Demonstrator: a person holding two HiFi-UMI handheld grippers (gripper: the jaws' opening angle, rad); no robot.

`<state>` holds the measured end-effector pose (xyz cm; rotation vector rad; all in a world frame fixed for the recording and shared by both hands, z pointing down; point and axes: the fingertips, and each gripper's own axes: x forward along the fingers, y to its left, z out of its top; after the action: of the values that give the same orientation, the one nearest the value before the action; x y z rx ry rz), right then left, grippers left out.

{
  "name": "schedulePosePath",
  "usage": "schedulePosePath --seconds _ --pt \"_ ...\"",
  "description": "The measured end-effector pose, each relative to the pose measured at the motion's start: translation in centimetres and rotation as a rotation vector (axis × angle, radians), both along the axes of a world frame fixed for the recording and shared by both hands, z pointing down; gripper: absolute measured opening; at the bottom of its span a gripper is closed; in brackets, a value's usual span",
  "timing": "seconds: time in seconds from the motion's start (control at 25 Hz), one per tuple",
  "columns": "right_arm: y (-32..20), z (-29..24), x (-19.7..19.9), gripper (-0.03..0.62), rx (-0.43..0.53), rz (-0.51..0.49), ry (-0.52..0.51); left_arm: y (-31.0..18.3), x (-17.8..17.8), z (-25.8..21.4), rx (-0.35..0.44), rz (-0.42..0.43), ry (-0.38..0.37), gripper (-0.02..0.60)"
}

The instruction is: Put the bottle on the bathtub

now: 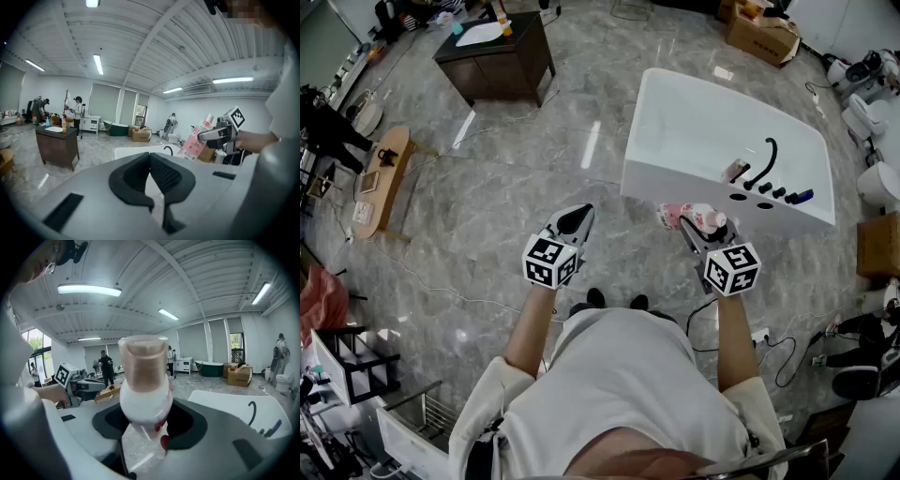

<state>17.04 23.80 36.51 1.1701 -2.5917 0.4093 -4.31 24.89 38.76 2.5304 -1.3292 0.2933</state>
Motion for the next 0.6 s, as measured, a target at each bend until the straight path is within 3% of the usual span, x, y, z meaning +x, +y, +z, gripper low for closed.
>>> schedulePosePath --seconds 0.6 --pt "-0.9 0.3 -1.1 0.232 -0.028 0.027 -0.053 -1.3 -1.0 0.2 -0.001 0.025 -0.007 0.008"
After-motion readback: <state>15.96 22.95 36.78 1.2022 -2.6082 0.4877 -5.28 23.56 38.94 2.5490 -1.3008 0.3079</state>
